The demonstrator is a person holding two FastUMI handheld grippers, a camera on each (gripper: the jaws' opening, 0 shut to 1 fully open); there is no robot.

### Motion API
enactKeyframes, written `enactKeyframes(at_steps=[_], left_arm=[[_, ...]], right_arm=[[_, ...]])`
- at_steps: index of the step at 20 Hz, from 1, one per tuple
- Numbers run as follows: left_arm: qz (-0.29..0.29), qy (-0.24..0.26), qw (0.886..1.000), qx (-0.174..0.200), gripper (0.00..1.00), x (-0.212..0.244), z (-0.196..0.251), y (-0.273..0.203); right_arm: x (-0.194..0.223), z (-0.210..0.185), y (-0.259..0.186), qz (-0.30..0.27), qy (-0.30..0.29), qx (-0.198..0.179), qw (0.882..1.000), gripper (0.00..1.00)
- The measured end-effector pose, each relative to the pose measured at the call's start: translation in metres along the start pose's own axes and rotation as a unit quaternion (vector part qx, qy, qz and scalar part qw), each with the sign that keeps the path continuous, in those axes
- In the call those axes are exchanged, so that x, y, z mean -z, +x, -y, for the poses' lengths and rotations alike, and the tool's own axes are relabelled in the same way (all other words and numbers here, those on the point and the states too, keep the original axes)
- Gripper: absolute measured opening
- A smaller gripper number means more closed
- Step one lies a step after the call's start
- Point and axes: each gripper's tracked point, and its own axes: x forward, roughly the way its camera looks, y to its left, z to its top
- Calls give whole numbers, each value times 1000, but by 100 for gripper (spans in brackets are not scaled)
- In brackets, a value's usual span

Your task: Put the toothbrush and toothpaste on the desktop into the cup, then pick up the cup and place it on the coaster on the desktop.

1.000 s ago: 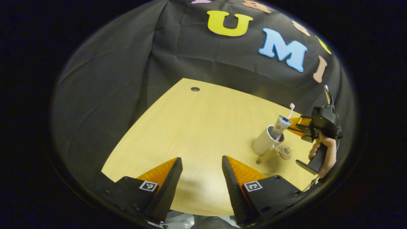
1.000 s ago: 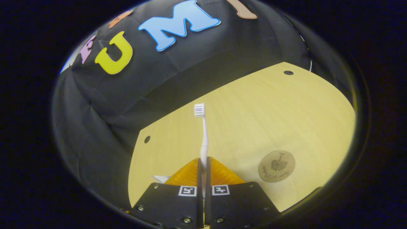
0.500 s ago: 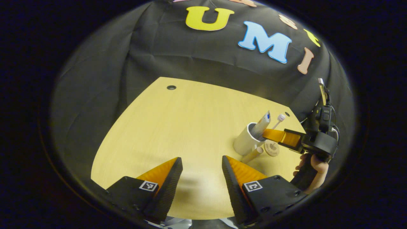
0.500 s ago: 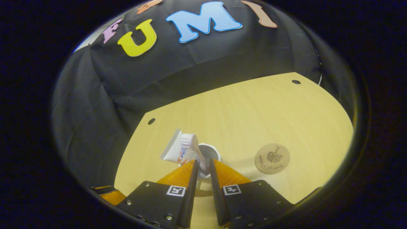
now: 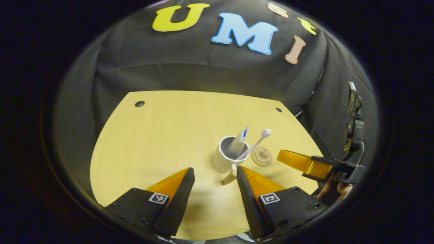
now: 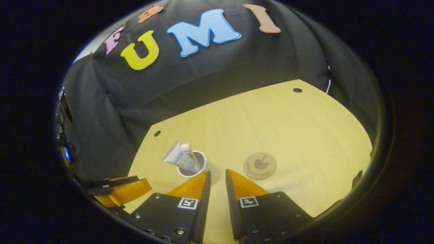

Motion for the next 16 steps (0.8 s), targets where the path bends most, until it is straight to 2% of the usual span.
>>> enactKeyframes(at_steps=[2,3,4,6,9,11,16], left_arm=[[-20,10,1000,21,77,2,16,6],[-32,13,999,32,83,4,25,10],[-45,15,998,39,83,5,30,14],[-72,16,996,41,83,9,39,24],[-133,10,991,31,83,25,39,38],[-171,5,985,20,83,35,36,49],[-262,-4,965,-31,83,55,20,84]], right_arm=[[0,26,-6,-1,19,20,1000,30],[0,36,-9,0,30,28,999,30],[-3,48,-13,3,40,36,999,30],[-2,70,-17,8,57,50,997,30],[-4,94,-20,8,79,64,995,30],[-4,106,-22,4,90,69,994,33],[-1,133,-22,-9,101,81,992,30]])
